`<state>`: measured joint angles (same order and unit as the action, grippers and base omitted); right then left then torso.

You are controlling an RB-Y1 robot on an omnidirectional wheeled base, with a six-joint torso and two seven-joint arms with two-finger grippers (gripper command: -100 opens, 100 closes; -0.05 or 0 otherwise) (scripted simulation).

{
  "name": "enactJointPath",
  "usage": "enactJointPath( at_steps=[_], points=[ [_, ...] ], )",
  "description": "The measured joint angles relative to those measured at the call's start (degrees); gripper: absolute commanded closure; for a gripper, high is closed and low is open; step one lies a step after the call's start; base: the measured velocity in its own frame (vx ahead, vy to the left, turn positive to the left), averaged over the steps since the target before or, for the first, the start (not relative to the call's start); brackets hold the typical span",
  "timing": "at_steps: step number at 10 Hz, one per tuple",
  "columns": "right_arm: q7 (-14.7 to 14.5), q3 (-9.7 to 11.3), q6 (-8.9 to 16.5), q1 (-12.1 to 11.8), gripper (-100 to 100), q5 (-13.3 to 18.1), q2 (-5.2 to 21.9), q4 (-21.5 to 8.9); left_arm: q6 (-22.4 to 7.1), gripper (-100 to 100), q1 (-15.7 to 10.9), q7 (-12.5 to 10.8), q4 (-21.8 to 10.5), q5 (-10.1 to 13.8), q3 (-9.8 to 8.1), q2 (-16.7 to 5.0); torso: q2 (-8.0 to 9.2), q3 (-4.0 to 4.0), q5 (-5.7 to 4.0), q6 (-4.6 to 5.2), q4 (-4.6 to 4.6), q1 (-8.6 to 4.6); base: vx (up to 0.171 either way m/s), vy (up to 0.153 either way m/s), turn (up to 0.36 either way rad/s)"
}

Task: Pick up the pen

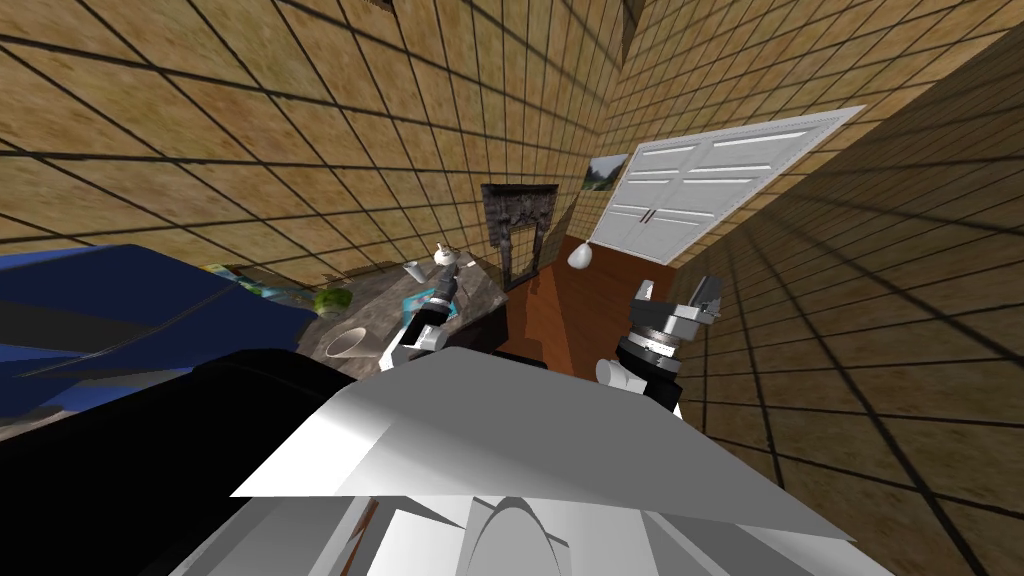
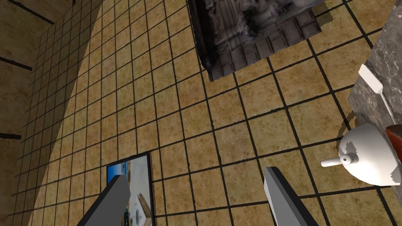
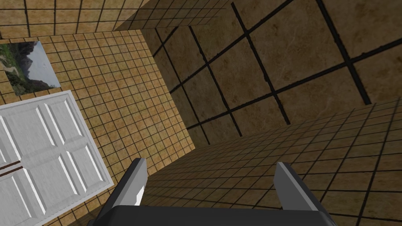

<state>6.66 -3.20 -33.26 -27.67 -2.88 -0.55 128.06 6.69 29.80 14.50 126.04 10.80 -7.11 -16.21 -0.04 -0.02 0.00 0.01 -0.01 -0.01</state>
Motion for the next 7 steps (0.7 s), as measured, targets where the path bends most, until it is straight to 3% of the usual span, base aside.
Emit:
enactJointPath(
  at_steps=[4, 7],
  points=[
    [0.0, 0.0, 0.0, 0.0, 0, 0.0, 0.0, 0.0, -4.89, -100, 2.65, 1.9, 0.56, 3.73, -1.99, -3.23, 0.01, 0.01, 0.0, 0.0, 0.0, -0.01, 0.009, -0.007, -0.057],
    [0.0, 0.0, 0.0, 0.0, 0, 0.0, 0.0, 0.0, -9.37, -100, 2.73, 2.98, -0.12, 6.82, -4.01, -6.23, 0.0, 0.0, 0.0, -0.02, 0.0, -0.01, 0.012, -0.008, -0.071]
  ],
)
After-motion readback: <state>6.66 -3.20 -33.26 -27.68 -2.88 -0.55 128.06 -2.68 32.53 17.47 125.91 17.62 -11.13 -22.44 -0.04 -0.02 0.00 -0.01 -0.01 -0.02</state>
